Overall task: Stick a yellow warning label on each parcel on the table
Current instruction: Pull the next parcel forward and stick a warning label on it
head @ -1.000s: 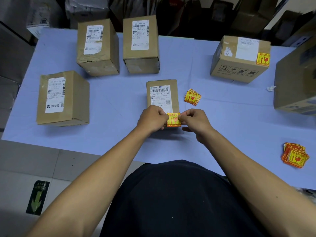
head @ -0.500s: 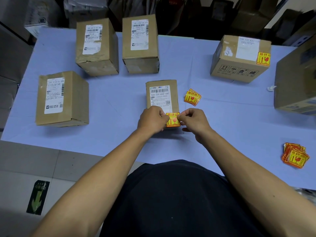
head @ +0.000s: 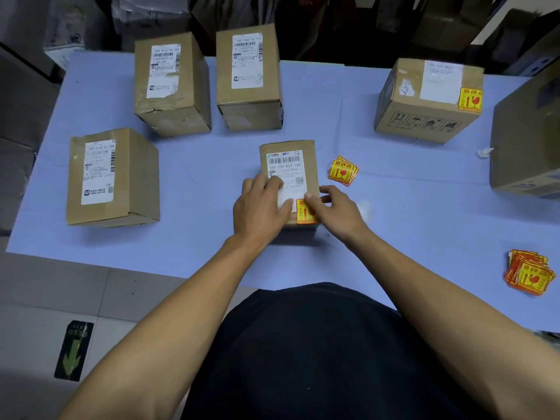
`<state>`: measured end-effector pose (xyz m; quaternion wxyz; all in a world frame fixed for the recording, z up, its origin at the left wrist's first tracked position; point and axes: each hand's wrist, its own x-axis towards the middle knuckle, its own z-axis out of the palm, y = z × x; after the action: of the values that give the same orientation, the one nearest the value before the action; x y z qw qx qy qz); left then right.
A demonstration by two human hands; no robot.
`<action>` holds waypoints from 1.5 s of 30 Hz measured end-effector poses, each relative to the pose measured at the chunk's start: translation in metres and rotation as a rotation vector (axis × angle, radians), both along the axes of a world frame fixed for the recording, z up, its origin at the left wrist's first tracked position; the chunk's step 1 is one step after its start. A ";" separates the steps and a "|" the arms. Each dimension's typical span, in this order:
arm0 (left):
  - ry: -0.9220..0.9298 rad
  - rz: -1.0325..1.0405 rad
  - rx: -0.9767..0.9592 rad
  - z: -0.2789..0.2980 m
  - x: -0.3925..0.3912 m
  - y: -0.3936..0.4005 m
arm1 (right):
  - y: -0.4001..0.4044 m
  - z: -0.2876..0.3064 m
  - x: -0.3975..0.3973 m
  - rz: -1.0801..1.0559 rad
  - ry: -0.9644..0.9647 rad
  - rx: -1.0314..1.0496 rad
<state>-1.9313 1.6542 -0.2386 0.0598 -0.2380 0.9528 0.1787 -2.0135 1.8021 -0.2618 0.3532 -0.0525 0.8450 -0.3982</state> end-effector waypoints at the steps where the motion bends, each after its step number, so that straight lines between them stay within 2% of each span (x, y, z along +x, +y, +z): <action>1: 0.023 -0.016 0.019 -0.004 0.002 -0.003 | -0.003 -0.001 0.002 0.038 0.010 -0.008; 6: -0.021 -0.026 0.157 -0.019 0.004 -0.007 | 0.012 -0.004 0.017 0.185 -0.069 -0.149; 10: 0.089 0.019 0.315 -0.020 0.007 -0.004 | 0.035 -0.018 0.018 0.325 -0.032 -0.059; 13: 0.153 0.217 0.471 -0.024 0.004 -0.005 | 0.037 -0.013 0.011 0.195 -0.186 -0.081; 17: 0.164 0.530 0.787 -0.034 -0.007 -0.011 | 0.020 -0.010 -0.004 0.051 -0.273 -0.199; 23: 0.189 0.614 1.001 -0.036 -0.021 -0.013 | -0.021 -0.014 -0.013 -0.052 -0.282 -0.283; 30: 0.213 0.619 1.065 -0.039 -0.027 -0.012 | -0.034 -0.020 -0.007 -0.097 -0.167 -0.160; 36: 0.240 0.625 1.132 -0.035 -0.034 -0.010 | -0.034 -0.016 -0.015 -0.154 -0.207 -0.205; 45: 0.241 0.415 1.123 -0.008 -0.118 -0.018 | -0.030 0.015 -0.077 -0.276 -0.045 -0.199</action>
<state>-2.0489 1.6360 -0.2466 0.0319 -0.3288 0.6467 0.6875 -2.0909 1.7719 -0.2465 0.3070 0.0381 0.7925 -0.5256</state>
